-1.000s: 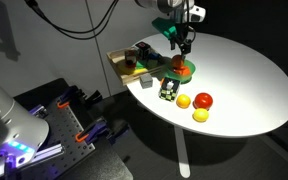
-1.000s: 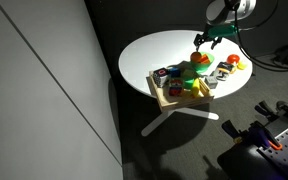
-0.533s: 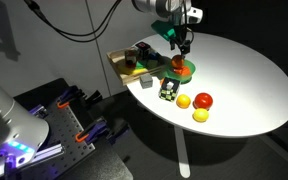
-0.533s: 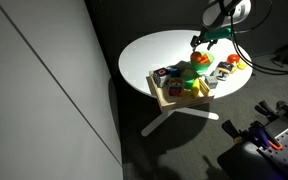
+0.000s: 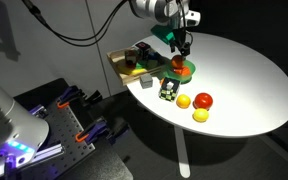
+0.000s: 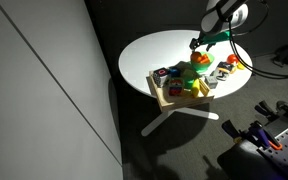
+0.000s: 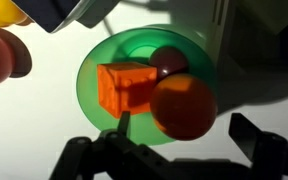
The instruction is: Put the toy orange on the table
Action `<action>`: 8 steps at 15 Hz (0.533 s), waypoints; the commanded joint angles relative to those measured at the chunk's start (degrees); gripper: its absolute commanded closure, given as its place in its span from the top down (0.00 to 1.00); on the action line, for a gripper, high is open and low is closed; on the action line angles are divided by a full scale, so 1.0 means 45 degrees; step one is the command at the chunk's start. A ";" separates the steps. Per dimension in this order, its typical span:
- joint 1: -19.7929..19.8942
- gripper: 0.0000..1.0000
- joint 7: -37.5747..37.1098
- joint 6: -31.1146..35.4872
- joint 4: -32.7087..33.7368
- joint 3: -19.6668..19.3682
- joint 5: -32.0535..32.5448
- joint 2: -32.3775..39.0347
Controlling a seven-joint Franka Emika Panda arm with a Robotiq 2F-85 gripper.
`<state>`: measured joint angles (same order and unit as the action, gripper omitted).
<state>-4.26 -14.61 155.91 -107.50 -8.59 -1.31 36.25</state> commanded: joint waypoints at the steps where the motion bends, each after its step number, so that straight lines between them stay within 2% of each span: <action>1: -0.0316 1.00 -0.0501 0.0189 0.0301 -0.0396 0.0411 0.0306; 8: -0.0354 1.00 -0.0445 0.0360 0.0302 -0.0406 0.0382 0.0509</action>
<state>-5.30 -14.79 156.70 -107.42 -9.80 -0.65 37.50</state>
